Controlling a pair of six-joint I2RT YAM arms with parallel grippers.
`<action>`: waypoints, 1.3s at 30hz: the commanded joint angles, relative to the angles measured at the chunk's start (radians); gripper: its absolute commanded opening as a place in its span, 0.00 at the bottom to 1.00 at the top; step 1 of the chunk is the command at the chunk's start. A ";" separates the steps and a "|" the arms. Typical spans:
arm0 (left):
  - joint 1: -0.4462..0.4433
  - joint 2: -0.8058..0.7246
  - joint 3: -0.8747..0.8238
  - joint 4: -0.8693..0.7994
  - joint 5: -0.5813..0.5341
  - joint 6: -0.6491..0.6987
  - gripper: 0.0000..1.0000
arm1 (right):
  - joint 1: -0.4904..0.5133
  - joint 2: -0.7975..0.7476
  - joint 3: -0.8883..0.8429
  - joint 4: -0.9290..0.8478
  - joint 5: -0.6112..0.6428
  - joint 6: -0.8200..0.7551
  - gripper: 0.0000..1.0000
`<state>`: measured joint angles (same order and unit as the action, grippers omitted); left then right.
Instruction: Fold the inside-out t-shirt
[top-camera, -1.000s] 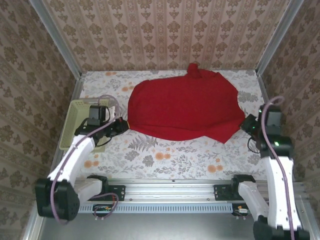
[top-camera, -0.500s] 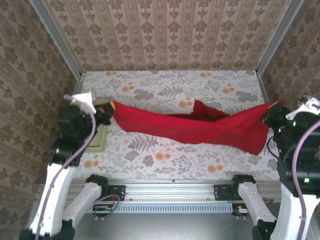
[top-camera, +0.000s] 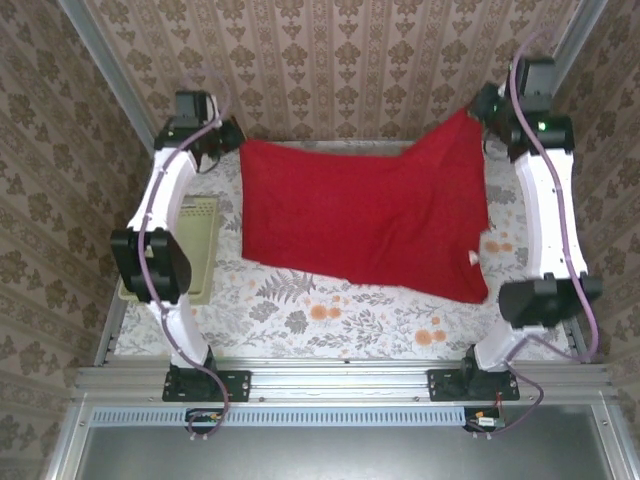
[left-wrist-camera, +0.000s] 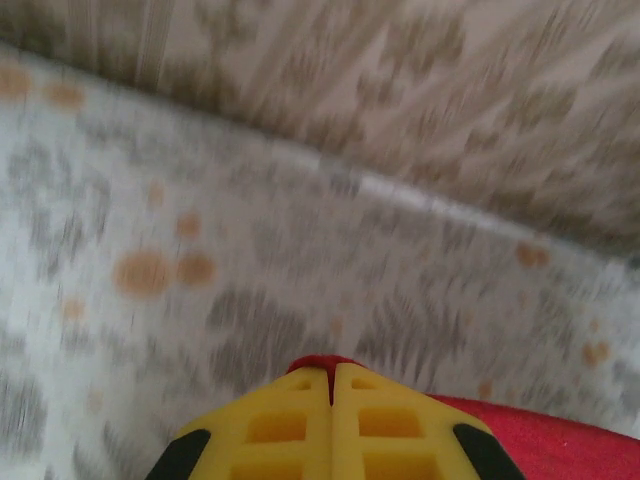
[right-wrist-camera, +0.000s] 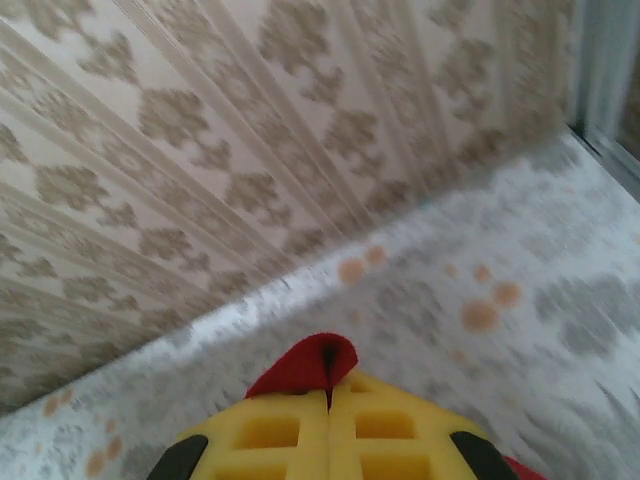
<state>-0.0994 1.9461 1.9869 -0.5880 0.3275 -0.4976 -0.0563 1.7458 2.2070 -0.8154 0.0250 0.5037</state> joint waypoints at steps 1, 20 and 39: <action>0.044 -0.003 0.346 0.008 0.119 -0.022 0.00 | -0.033 0.101 0.457 -0.036 -0.033 -0.028 0.00; 0.148 -0.648 -0.661 0.467 0.341 -0.123 0.00 | -0.102 -0.505 -0.606 0.254 -0.327 0.026 0.00; -0.139 -1.227 -1.586 0.056 -0.028 -0.192 0.09 | -0.112 -1.295 -1.601 -0.158 -0.111 0.413 0.00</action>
<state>-0.2317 0.7979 0.4179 -0.4580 0.3664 -0.6395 -0.1638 0.5076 0.6361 -0.8444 -0.1455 0.7929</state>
